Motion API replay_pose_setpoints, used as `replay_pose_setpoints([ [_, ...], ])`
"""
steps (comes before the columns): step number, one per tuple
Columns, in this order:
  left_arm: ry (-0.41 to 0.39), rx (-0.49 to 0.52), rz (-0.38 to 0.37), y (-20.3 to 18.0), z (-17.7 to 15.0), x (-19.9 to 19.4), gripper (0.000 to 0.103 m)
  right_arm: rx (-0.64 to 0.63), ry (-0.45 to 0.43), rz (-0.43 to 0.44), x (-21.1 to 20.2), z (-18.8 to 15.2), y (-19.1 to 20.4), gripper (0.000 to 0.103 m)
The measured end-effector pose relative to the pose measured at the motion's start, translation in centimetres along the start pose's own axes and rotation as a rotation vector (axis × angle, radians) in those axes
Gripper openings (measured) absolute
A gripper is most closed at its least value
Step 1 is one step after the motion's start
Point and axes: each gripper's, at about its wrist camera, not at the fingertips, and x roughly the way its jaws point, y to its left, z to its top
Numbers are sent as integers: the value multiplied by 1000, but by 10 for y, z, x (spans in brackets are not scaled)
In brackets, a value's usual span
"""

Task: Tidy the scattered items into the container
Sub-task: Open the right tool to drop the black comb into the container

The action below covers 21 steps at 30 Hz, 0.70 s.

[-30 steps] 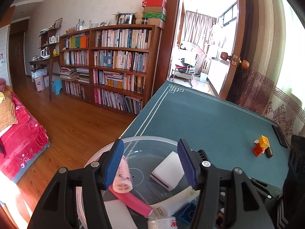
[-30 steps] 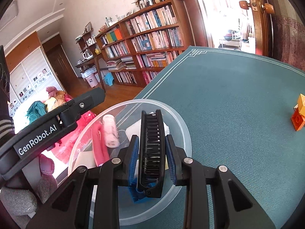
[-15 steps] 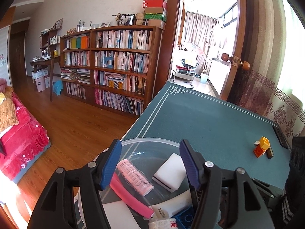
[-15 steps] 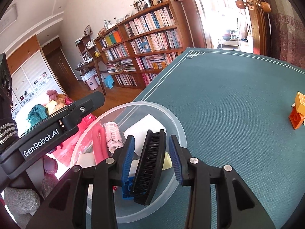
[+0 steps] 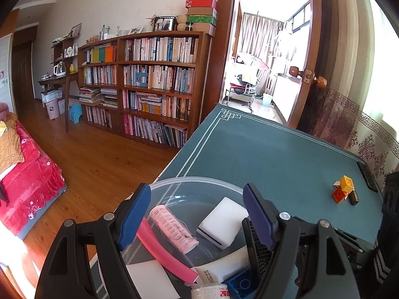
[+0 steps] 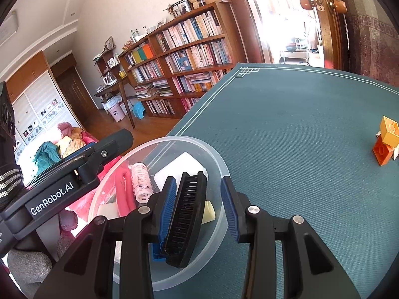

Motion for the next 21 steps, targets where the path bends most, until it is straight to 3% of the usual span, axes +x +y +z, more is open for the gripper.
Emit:
replay_pose_setpoints([
  [21,24,39,-26,-14,-5,4,82,46,-29,-42,-8,8,-20,40],
])
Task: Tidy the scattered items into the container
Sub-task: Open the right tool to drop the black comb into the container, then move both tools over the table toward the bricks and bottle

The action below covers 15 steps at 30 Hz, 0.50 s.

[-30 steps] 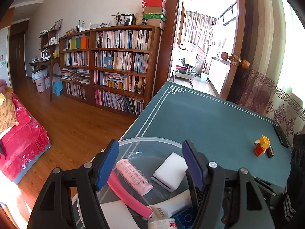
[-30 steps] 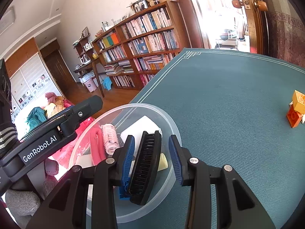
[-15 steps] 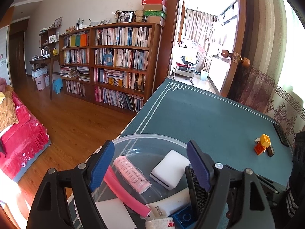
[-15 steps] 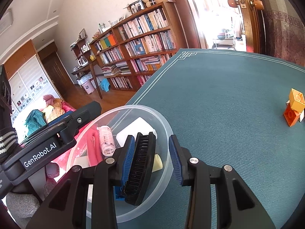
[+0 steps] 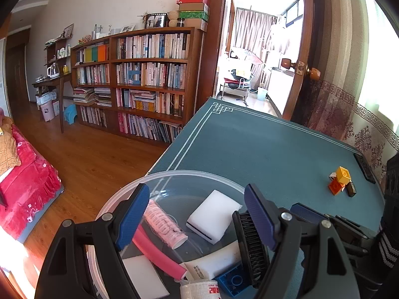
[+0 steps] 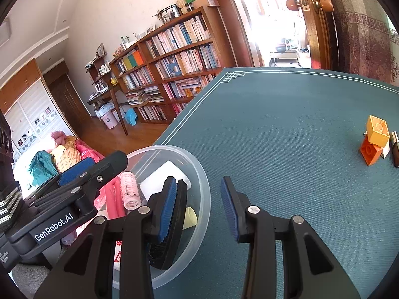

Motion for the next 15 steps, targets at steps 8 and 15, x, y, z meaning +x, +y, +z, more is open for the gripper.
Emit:
replay_pose_setpoints([
  [8,15,16,-10,-9,-3,2,82,57,-20,-26,-4,9,-18,41],
  [15,22,31,-20,-15,-5,3,82,89,-44,-64,-10,16,-34,41],
])
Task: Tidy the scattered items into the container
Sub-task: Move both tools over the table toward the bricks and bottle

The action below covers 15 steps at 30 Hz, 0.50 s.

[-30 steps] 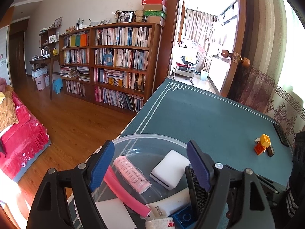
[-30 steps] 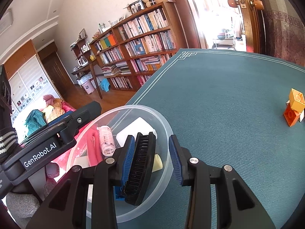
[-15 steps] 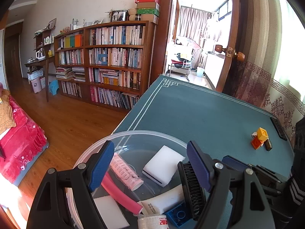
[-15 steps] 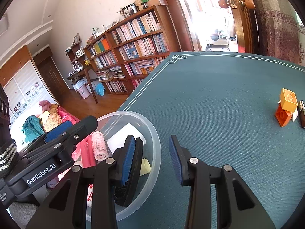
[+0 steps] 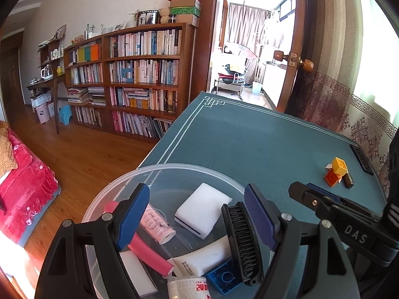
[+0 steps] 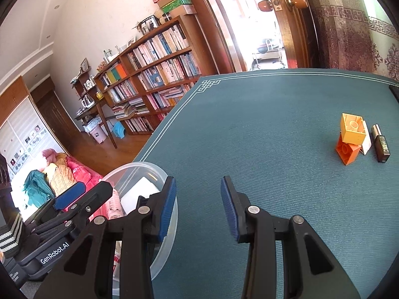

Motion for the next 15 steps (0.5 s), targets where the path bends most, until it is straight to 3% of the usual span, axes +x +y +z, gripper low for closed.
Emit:
replay_pose_setpoints([
  [15,16,28,-20,-18,-4,3,82,50,-23,-169,-20,0,-64,40],
])
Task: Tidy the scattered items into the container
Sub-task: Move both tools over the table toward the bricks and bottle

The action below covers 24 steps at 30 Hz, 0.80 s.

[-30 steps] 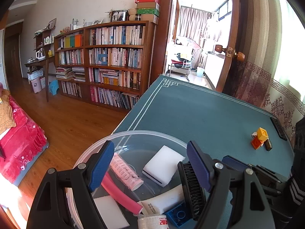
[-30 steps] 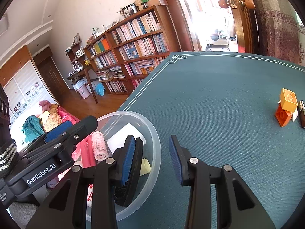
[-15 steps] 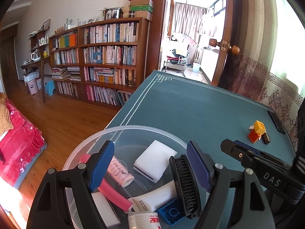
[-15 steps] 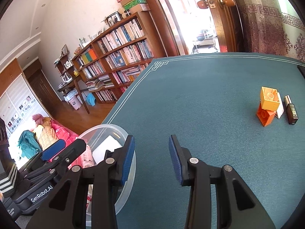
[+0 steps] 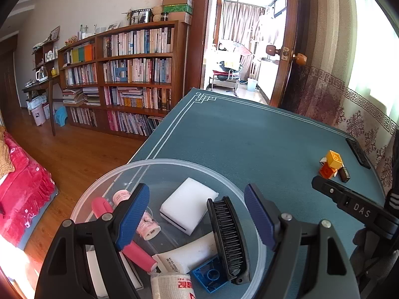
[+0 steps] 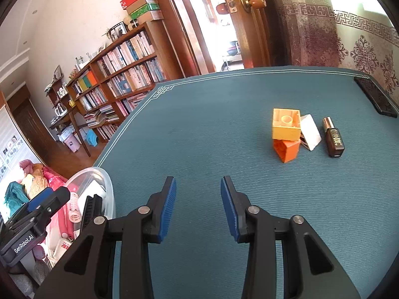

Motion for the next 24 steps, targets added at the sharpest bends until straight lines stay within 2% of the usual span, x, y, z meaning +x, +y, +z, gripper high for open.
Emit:
replay_pose_setpoints([
  [17,12,61,-40,-37,2,6,82,127,-83,-182,-20,7,-83,40],
  [24,15,87,-66,-55,3,9,82,155,-79,-254,-19,14,-112,40],
])
